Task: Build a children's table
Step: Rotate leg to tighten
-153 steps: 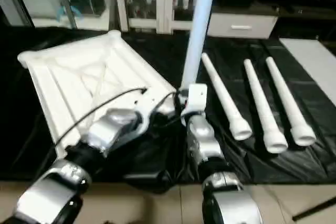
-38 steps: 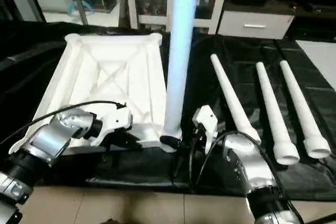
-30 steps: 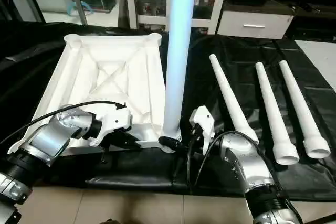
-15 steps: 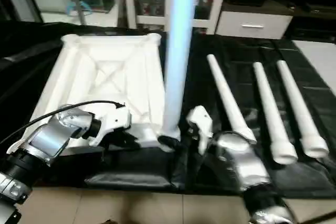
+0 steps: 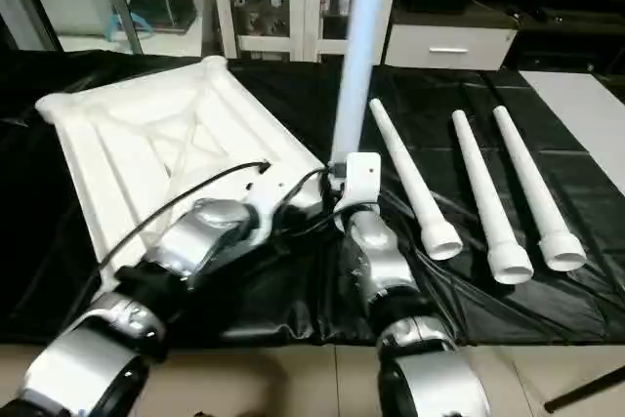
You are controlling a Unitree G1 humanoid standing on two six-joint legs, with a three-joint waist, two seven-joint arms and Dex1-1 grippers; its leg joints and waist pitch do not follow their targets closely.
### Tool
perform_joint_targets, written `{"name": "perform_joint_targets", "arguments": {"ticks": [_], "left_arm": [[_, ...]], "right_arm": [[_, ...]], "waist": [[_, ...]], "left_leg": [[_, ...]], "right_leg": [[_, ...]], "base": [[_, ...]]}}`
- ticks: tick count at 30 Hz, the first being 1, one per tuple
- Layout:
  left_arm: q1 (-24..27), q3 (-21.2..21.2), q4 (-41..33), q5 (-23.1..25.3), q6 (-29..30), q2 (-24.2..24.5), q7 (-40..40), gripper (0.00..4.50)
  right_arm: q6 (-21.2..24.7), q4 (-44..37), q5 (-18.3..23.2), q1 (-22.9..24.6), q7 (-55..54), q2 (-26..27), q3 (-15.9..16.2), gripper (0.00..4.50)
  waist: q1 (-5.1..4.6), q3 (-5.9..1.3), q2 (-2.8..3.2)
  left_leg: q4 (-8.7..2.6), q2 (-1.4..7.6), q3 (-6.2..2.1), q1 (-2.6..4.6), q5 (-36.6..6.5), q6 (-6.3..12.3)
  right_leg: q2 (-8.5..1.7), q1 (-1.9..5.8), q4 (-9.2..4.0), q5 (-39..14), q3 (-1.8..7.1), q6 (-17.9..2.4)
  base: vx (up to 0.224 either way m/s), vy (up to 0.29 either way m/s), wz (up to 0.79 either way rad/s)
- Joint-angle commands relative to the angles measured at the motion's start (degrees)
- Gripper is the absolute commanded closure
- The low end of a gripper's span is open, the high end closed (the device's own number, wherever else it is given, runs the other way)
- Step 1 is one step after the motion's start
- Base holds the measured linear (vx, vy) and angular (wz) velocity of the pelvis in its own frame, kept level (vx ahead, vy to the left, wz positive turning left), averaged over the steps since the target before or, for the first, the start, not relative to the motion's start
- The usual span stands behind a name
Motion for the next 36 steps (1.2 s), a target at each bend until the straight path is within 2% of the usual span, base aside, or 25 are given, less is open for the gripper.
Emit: {"name": "perform_joint_targets", "arguments": {"ticks": [1,2,3,4,5,6,9,11,13,14,15,16,17,19,20,21,23,26,28,33,36], "left_arm": [[-0.1,1.5,2.5,0.7,-2.0,-0.3,5.1,4.50],[0.3,0.9,2.0,0.8,-2.2,0.2,3.7,4.50],[0.9,0.0,1.1,0.9,-2.4,1.0,1.8,4.50],[2.0,-1.7,-0.3,1.3,-3.1,2.4,-1.6,4.50],[2.0,-1.7,-0.3,1.3,-3.1,2.4,-1.6,4.50],[3.0,-2.9,-1.7,1.6,-3.5,3.6,-4.4,4.50],[5.4,-5.3,-5.1,1.9,-4.2,6.8,-11.1,4.50],[6.5,-6.3,-6.8,2.0,-4.8,8.6,-14.2,4.50],[8.6,-7.9,-10.7,1.0,-6.4,12.5,-21.0,4.50],[8.6,-7.9,-10.7,1.0,-6.4,12.5,-21.0,4.50],[9.2,-8.3,-11.9,0.5,-7.7,13.8,-23.5,4.50],[9.5,-8.5,-12.7,0.1,-8.5,14.7,-25.1,4.50],[10.0,-8.9,-13.9,-0.5,-8.9,16.0,-27.9,4.50],[10.6,-9.9,-16.1,-1.2,-9.4,18.9,-33.3,4.50],[10.6,-9.9,-16.1,-1.2,-9.4,18.9,-33.3,4.50],[10.7,-10.3,-16.7,-1.2,-9.2,19.8,-35.1,4.50],[10.8,-10.9,-18.3,-1.7,-8.8,21.3,-38.3,4.50],[10.7,-11.5,-19.7,-2.3,-8.3,22.6,-41.7,4.50],[10.6,-11.6,-19.9,-2.4,-8.3,22.8,-42.2,4.50],[11.0,-12.0,-21.0,-2.5,-7.7,23.3,-43.5,4.50],[11.2,-12.1,-21.3,-2.4,-7.5,23.5,-43.7,4.50]], "right_arm": [[-1.5,1.0,-0.8,-0.3,5.2,4.6,2.4,1.78],[-2.5,0.2,-0.2,0.1,7.2,4.9,2.3,1.22],[-3.6,-0.6,-0.5,0.6,7.9,4.7,2.8,1.08],[-5.1,-1.5,0.0,1.5,9.9,4.5,2.8,1.08],[-5.1,-1.5,0.0,1.5,9.9,4.5,2.8,1.02],[-5.7,-2.4,-0.2,2.2,10.5,3.8,3.1,0.88],[-6.4,-4.8,0.5,4.3,14.0,1.9,3.1,0.60],[-6.4,-6.9,0.9,5.7,17.0,0.5,3.2,0.54],[-4.0,-14.0,2.3,10.2,25.7,-3.7,4.5,0.54],[-4.0,-14.0,2.3,10.2,25.7,-3.7,4.5,0.54],[-2.8,-17.2,3.0,12.1,29.5,-5.8,5.3,0.54],[-2.1,-19.1,3.3,13.3,31.8,-7.0,5.8,0.54],[-0.9,-22.1,4.0,15.0,35.3,-9.0,6.7,0.54],[4.3,-29.6,7.6,19.1,44.2,-13.5,8.3,0.54],[4.3,-29.6,7.6,19.1,44.2,-13.5,8.3,0.54],[5.7,-31.9,8.7,20.4,47.2,-15.1,8.7,0.54],[8.7,-34.6,10.3,22.2,51.4,-17.5,9.0,0.54],[10.4,-35.0,10.2,23.1,55.2,-20.3,9.5,0.54],[10.8,-35.1,9.8,23.2,55.6,-20.8,9.6,0.54],[13.4,-36.2,11.1,22.6,56.3,-21.2,8.8,0.71],[13.8,-36.3,11.2,22.6,56.8,-21.2,9.1,1.05]], "waist": [[0.21,-3.41,-0.62],[0.26,-3.40,-0.69],[0.35,-3.44,-0.76],[0.47,-3.53,-0.65],[0.25,-3.44,-0.75],[0.10,-3.42,-0.71],[0.02,-3.48,-0.65],[0.21,-3.58,-0.45],[0.40,-3.60,-0.15],[0.63,-3.71,-0.20],[0.54,-3.73,-0.12],[0.99,-4.00,0.00],[1.02,-4.00,0.10],[1.74,-4.00,0.20],[2.00,-3.95,0.13],[2.10,-3.86,0.12],[2.57,-3.57,0.19],[2.58,-3.30,0.17],[2.70,-3.35,0.06],[2.77,-3.53,-0.01],[2.85,-3.74,-0.08]], "left_leg": [[-4.82,2.92,-1.91,0.68,-21.6,0.38],[-4.80,2.94,-1.78,0.74,-21.3,0.88],[-4.80,2.99,-1.82,0.70,-21.0,1.08],[-4.77,3.02,-1.76,0.56,-20.0,1.50],[-4.88,3.04,-1.86,0.06,-19.4,2.03],[-4.97,3.06,-1.94,-0.13,-19.2,2.08],[-4.86,3.25,-1.69,0.43,-18.5,2.40],[-4.91,3.41,-1.65,0.36,-16.7,2.74],[-4.90,3.50,-1.50,0.57,-16.4,2.98],[-4.79,3.54,-1.52,0.55,-15.5,3.37],[-4.88,3.57,-1.52,0.52,-14.9,3.40],[-4.59,3.55,-1.44,0.86,-13.5,3.86],[-4.51,3.50,-1.38,0.63,-11.7,4.42],[-4.29,3.57,-1.31,0.79,-10.4,5.60],[-4.29,3.64,-1.22,0.95,-10.6,5.85],[-4.38,3.56,-1.23,0.85,-11.0,5.81],[-4.75,3.75,-1.27,0.87,-14.8,3.95],[-5.09,3.73,-1.41,1.11,-19.0,1.23],[-5.14,3.74,-1.49,1.22,-19.8,0.41],[-5.09,3.71,-1.59,1.00,-17.7,0.39],[-4.85,3.68,-1.50,0.94,-15.4,1.02]], "right_leg": [[-3.28,1.76,-4.67,-21.6,2.48,-8.8],[-3.26,1.73,-4.64,-21.0,2.52,-9.1],[-3.35,1.79,-4.56,-20.9,2.52,-9.1],[-3.47,1.92,-4.43,-20.2,2.57,-9.4],[-3.47,2.24,-4.31,-19.9,2.55,-9.3],[-3.47,2.35,-4.27,-20.3,2.49,-9.3],[-3.53,2.03,-4.46,-20.6,2.71,-10.0],[-3.36,2.14,-4.05,-17.9,2.76,-10.6],[-3.15,2.17,-3.88,-15.8,2.79,-11.1],[-3.07,2.19,-3.41,-13.6,2.84,-11.5],[-2.96,2.22,-3.30,-12.5,2.82,-12.0],[-2.77,2.24,-2.96,-9.4,2.74,-12.5],[-2.71,2.29,-2.47,-6.5,2.79,-13.5],[-2.74,2.46,-2.22,-4.2,2.84,-13.8],[-2.70,2.37,-2.26,-4.2,2.87,-14.1],[-2.68,2.47,-2.36,-4.9,2.84,-14.1],[-2.92,2.47,-3.00,-10.4,2.85,-13.4],[-3.13,2.15,-3.64,-16.8,2.96,-12.1],[-3.24,2.02,-3.81,-18.2,3.01,-11.5],[-3.20,2.18,-3.44,-15.4,2.99,-11.7],[-3.19,2.28,-3.04,-12.1,2.96,-12.6]], "base": [[0.000,0.000,0.00],[0.000,0.000,0.00],[0.000,0.000,0.00],[0.000,0.000,0.00],[0.000,0.000,0.00],[0.000,0.000,0.00],[0.000,0.000,0.00],[0.000,0.000,0.00],[0.000,0.000,0.00],[0.000,0.000,0.00],[0.000,0.000,0.00],[0.000,0.000,0.00],[0.000,0.000,0.00],[0.000,0.000,0.00],[0.000,0.000,0.00],[0.000,0.000,0.00],[0.000,0.000,0.00],[0.000,0.000,0.00],[0.000,0.000,0.00],[0.000,0.000,0.00],[0.000,0.000,0.00]]}}
